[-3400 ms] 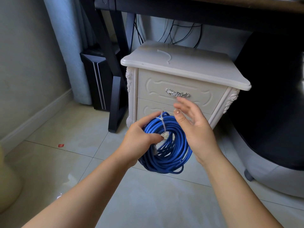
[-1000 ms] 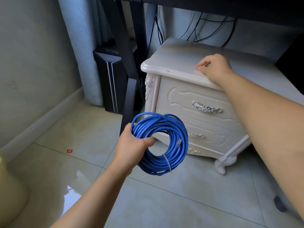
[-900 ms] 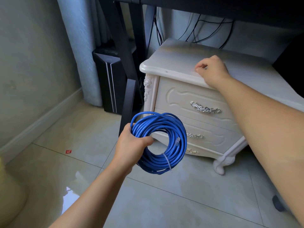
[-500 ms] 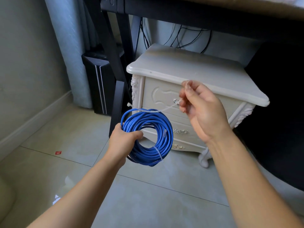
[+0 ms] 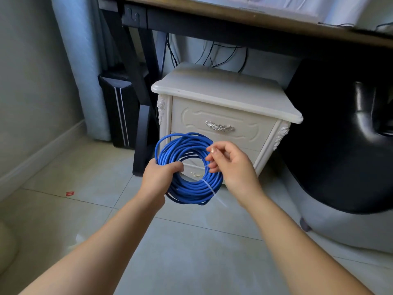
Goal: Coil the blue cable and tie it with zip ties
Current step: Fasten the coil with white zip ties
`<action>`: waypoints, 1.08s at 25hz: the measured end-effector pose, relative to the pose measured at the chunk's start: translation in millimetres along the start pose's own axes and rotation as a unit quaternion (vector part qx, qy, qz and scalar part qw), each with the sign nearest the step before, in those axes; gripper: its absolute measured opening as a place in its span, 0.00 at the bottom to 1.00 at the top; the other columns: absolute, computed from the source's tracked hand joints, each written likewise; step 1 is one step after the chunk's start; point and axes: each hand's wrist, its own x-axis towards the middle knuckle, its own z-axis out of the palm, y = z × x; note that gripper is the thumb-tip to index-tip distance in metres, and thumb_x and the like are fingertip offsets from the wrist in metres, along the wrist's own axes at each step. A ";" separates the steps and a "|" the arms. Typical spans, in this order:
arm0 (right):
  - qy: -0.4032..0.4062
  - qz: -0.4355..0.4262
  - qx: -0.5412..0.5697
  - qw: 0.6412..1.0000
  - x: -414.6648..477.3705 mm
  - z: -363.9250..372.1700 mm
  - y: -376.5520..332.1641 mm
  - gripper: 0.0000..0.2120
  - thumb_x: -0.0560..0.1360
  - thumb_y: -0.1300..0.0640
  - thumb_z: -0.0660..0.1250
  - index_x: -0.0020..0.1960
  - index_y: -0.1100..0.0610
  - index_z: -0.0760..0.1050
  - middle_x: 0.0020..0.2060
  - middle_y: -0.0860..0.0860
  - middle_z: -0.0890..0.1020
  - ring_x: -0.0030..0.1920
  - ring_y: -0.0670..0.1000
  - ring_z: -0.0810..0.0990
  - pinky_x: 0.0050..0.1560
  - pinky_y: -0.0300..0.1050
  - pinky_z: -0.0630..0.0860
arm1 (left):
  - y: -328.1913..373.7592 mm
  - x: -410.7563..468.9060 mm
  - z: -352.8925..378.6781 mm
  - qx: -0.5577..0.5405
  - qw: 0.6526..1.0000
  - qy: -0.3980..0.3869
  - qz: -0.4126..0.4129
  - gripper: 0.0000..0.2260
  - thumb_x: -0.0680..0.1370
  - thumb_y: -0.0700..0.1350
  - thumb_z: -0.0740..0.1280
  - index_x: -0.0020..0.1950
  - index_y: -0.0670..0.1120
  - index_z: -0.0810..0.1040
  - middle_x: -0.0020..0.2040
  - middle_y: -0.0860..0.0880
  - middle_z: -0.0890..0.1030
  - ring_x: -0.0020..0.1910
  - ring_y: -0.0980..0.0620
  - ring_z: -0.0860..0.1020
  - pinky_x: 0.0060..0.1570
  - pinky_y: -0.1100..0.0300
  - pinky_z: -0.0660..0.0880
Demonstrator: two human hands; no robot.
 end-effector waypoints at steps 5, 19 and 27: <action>-0.050 -0.064 -0.019 0.996 -27.8 -8.0 -6.5 0.06 0.81 0.62 0.61 0.49 0.55 0.76 0.43 0.44 0.81 0.46 0.40 0.81 0.53 0.36 0.76 | -1.5 -30.2 9.1 -0.053 0.995 -0.081 -0.009 0.22 0.65 0.36 0.72 0.59 0.40 0.76 0.48 0.37 0.82 0.44 0.42 0.82 0.51 0.42 0.80; 0.013 -0.062 0.065 0.996 -64.8 -56.9 -11.0 0.05 0.80 0.58 0.63 0.49 0.51 0.77 0.41 0.40 0.81 0.44 0.41 0.80 0.48 0.32 0.75 | 17.1 -98.8 44.8 -0.061 0.964 -0.250 0.060 0.25 0.80 0.62 0.58 0.56 0.43 0.81 0.51 0.43 0.85 0.51 0.45 0.84 0.52 0.51 0.79; -0.057 -0.041 0.168 0.983 -55.1 -36.7 -0.1 0.05 0.78 0.56 0.66 0.46 0.51 0.80 0.42 0.48 0.80 0.47 0.48 0.78 0.56 0.46 0.75 | 30.7 -84.0 43.9 -0.064 0.995 -0.079 -0.014 0.19 0.82 0.55 0.60 0.38 0.47 0.80 0.33 0.47 0.84 0.31 0.49 0.82 0.39 0.54 0.78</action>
